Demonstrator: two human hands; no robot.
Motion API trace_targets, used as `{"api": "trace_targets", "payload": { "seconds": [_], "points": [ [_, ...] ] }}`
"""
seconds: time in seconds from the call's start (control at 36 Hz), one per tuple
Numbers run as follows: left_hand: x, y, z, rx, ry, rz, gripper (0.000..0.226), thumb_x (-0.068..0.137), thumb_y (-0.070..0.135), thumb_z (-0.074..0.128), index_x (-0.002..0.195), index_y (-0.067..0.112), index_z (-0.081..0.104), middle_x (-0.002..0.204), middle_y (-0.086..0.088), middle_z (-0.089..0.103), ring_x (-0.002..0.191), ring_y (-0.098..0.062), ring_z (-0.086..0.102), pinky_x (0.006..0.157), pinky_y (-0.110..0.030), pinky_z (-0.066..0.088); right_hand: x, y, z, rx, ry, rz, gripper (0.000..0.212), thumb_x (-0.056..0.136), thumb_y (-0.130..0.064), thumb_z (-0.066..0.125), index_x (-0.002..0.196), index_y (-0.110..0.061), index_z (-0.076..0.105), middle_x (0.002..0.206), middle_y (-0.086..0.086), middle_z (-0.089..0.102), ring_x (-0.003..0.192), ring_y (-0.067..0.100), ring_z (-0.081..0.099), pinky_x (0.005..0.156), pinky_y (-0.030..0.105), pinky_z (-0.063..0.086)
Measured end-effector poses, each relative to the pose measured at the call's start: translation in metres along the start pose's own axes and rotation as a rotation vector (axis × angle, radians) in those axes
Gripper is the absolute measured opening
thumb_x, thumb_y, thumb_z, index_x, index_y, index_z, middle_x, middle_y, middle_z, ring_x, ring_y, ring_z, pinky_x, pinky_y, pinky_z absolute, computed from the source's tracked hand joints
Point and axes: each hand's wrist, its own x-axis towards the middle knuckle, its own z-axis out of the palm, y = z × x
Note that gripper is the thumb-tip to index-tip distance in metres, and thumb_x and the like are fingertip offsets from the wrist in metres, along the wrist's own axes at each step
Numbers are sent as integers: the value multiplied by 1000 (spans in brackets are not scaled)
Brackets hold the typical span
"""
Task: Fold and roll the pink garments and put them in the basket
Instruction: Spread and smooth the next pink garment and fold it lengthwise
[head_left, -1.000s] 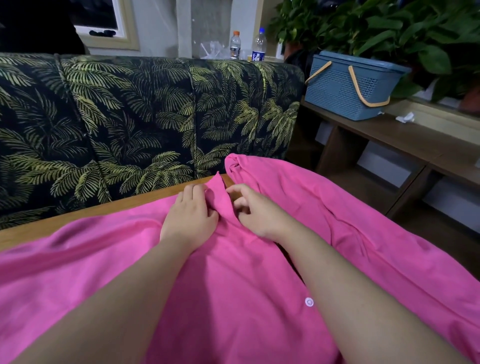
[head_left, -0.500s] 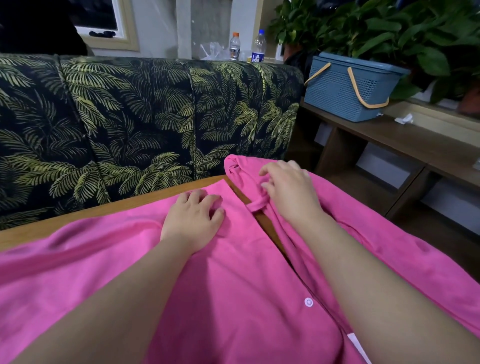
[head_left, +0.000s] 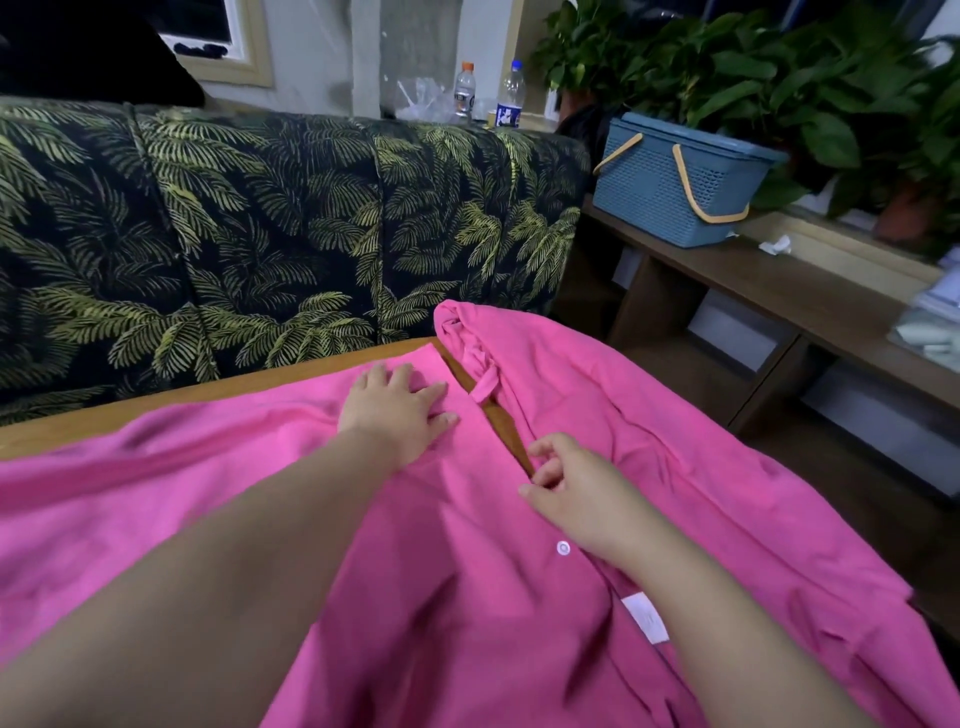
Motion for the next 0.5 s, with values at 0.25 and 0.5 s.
{"api": "trace_targets", "payload": {
  "seconds": [0.25,0.5],
  "points": [
    [-38,56,7,-67,17,-30,67,97,54,23,150,12,24,155,-12,26,143,-31,22,118,-48,11,-70,8,-3,209,17,65,48,91,-28,63,133,-25,40,65,-4,55,53,-4,48,60,14,38],
    [-42,62,16,-141,-34,-89,67,96,59,17,154,27,2,161,-10,-2,148,-31,-5,118,-49,-3,-132,15,-18,169,-66,0,51,87,-23,66,128,-34,37,59,-11,48,57,3,48,63,14,38]
  ]
}}
